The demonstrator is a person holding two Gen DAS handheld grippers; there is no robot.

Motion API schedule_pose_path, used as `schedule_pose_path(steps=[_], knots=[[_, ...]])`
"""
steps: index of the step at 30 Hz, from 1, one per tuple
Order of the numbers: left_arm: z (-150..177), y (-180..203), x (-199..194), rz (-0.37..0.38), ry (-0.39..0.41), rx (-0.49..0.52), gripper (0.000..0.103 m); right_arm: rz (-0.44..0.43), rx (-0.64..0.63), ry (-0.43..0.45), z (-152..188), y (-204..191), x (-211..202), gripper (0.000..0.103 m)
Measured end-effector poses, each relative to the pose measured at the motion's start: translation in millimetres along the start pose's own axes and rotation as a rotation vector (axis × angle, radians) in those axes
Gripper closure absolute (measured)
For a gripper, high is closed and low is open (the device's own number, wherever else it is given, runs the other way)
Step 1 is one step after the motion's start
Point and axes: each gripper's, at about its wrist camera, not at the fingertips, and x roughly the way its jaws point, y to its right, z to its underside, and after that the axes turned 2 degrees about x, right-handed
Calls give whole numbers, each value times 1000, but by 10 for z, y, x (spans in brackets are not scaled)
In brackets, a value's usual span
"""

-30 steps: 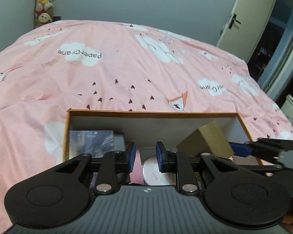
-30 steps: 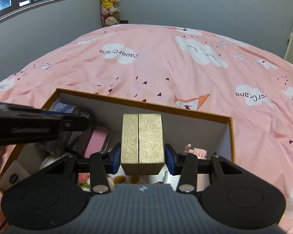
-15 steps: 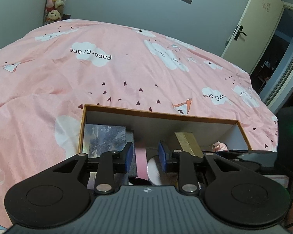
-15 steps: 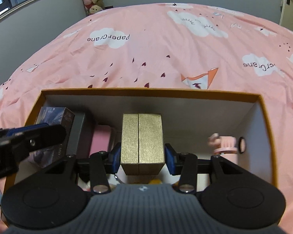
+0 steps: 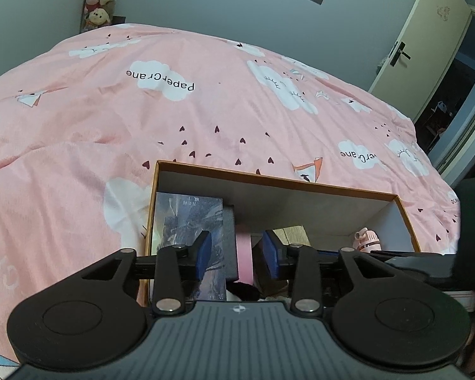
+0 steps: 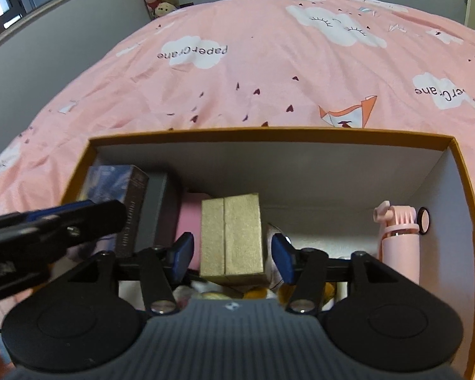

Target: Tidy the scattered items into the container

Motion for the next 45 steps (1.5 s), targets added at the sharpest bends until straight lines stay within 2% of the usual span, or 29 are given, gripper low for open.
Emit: schedule_pose_path(steps=[7,12,21,27,30,32,34,40,45], knots=[[6,19,-32,-44,0,16,57,-84,78,-46,22,66,-17,48],[12,65,-65,-78,-19,46,55,-69,60,-28,51,25,-86,48],[24,258,-289,-99,9,95,51,32,-14,105,116,46,-575,31],[31,409,-567,-104,59,125,43,82,-15,216,210,78,-973,18],[43,500,-725,-124,95,148,35,108,-5,276,258,74,-1159,13],[62,570,-844,-139,126,170,25,130,5,323,301,73,-1284,8],[87,636,-972,-153,160,185,17,144,20,385,374,78,-1430,7],[210,835,-1335,-186,258,224,16,194,43,492,561,28,-1807,3],[302,977,-1579,-181,279,273,16,210,29,532,711,-48,-2065,3]])
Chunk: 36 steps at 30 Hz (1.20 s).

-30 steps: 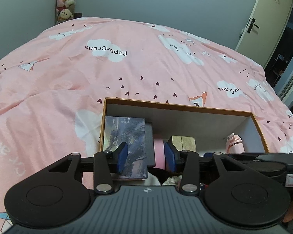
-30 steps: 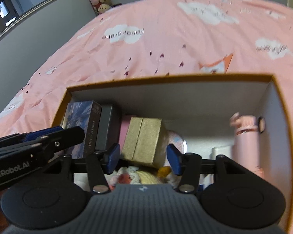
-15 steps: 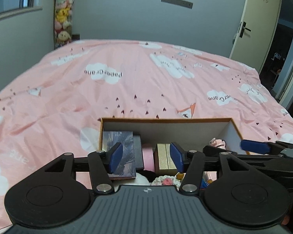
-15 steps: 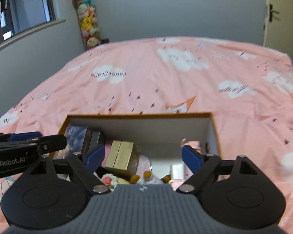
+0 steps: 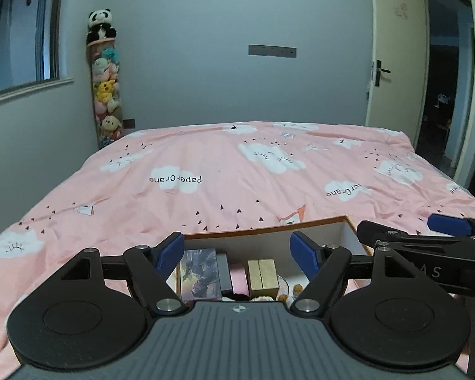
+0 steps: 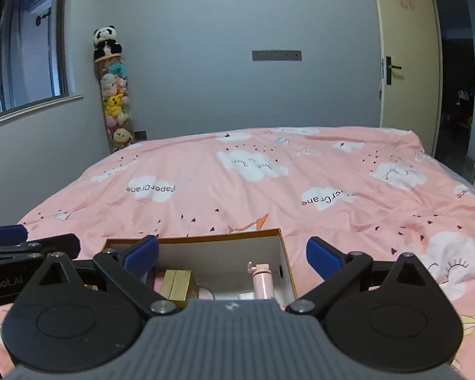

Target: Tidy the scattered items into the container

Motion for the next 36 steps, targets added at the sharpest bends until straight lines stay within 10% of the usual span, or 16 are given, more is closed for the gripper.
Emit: schedule_pose_path(steps=[16,36], knots=[[414,69,-462,-60,-47,-19,15,33,-121,24,413,-76,-649,3],[957,66,-136,-65,-266,-37,14,37,-77,-136,929,-30,-465,3]])
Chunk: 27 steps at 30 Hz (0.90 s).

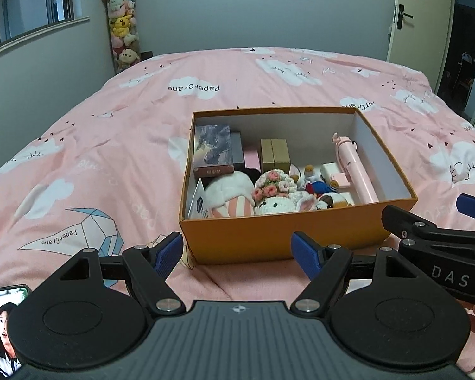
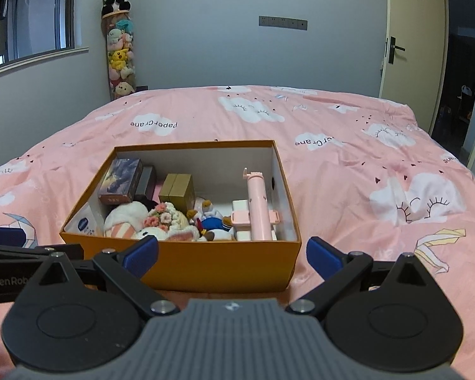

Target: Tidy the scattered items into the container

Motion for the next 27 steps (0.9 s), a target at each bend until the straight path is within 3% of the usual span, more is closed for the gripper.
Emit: schedule_pose_path(steps=[27], knots=[[-9,-12,40,-9,-27,1,15,-6,-8,-15,1,-16,57,3]])
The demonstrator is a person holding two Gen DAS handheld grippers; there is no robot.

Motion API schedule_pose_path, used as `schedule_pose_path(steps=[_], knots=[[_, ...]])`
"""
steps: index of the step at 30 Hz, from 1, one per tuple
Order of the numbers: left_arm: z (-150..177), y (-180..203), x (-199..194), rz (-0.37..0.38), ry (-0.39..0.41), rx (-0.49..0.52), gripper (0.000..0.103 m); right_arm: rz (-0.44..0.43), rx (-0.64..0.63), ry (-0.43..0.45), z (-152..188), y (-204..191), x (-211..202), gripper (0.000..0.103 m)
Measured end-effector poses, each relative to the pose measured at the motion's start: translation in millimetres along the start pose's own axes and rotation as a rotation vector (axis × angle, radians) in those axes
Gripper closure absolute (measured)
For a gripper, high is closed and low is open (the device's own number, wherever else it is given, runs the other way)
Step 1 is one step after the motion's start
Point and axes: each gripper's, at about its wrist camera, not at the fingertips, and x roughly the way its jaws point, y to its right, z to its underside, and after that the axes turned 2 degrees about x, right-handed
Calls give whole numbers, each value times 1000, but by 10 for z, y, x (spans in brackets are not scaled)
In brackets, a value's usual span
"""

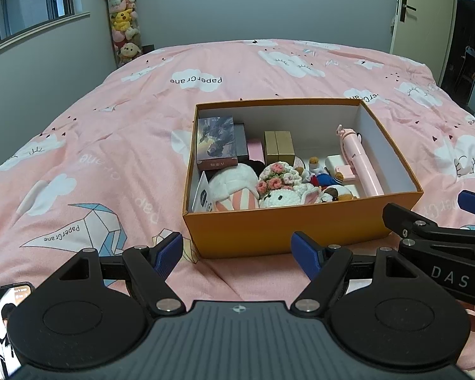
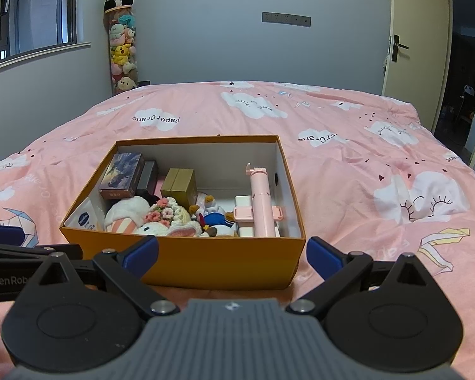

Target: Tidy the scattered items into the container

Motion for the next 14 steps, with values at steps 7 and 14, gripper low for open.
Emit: schedule_pose_path(steps=[7,14], knots=[[-2,-5,4,-1,-2,-1,15,-1,0,-2,2,-2,4,3],[11,-12,6,-3,-5,-4,15,-7,0,-5,13,-3,15,3]])
